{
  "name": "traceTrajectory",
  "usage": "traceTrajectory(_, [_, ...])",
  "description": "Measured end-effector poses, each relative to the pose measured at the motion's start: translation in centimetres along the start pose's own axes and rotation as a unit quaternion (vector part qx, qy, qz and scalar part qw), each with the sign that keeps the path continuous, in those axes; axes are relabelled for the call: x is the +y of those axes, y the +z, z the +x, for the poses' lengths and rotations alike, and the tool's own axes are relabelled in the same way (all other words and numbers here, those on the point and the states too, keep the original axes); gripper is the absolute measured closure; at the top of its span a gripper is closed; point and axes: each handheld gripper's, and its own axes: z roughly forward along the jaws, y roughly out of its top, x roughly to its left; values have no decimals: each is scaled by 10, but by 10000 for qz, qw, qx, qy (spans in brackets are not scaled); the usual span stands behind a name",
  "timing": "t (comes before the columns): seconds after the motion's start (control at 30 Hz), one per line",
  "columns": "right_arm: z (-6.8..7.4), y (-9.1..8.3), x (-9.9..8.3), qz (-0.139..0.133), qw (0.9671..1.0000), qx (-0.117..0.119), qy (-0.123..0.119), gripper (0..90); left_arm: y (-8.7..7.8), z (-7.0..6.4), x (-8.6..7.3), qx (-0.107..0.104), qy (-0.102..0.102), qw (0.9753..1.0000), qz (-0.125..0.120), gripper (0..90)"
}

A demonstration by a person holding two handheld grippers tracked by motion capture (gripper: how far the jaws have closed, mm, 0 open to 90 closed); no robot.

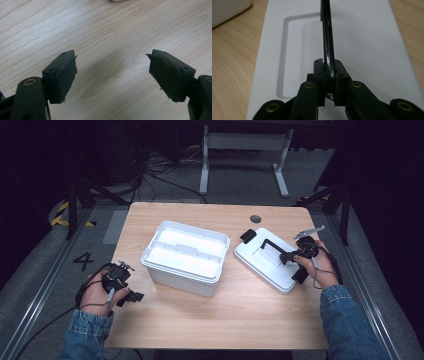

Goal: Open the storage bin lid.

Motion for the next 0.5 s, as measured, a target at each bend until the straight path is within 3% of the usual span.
traceTrajectory(0.17, [-3, 0, -1, -29, 9999, 18, 159, 799, 0, 0, 0, -5, -21, 10000, 0, 225])
traceTrajectory(0.33, [-6, -3, -2, -228, 9993, -111, 288, 612, 0, 0, 0, -17, -30, 10000, -4, 223])
traceTrajectory(0.5, [-5, -8, -2, -313, 9989, -228, 278, 505, 0, 0, 0, -35, -3, 10000, 28, 219])
